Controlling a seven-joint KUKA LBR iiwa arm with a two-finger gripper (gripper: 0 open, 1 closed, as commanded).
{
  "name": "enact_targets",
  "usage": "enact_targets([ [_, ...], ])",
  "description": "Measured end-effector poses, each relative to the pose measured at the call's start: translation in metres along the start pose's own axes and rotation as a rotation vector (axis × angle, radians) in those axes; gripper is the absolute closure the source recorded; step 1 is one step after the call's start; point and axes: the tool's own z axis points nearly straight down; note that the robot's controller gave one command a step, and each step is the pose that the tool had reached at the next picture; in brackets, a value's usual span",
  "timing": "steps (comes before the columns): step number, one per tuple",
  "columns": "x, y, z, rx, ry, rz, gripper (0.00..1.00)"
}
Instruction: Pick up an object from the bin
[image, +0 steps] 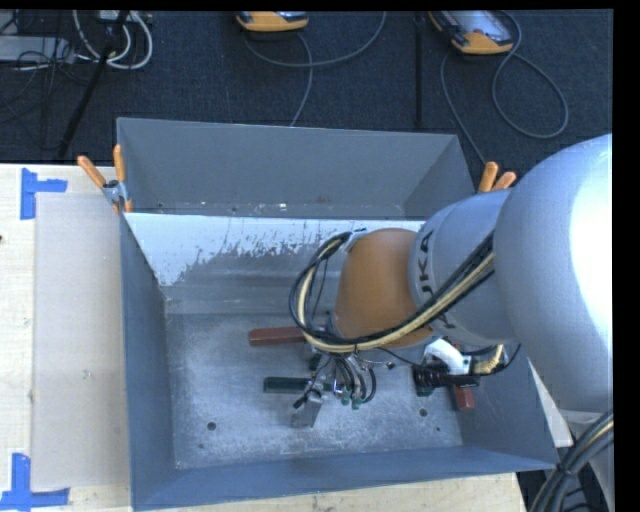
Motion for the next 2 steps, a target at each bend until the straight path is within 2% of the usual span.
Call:
enact_targets([
  [1, 0.000, 0.000, -0.001, -0.001, -0.001, 0.001, 1.00],
  [2, -0.002, 0.001, -0.103, -0.003, -0.008, -0.002, 1.00],
])
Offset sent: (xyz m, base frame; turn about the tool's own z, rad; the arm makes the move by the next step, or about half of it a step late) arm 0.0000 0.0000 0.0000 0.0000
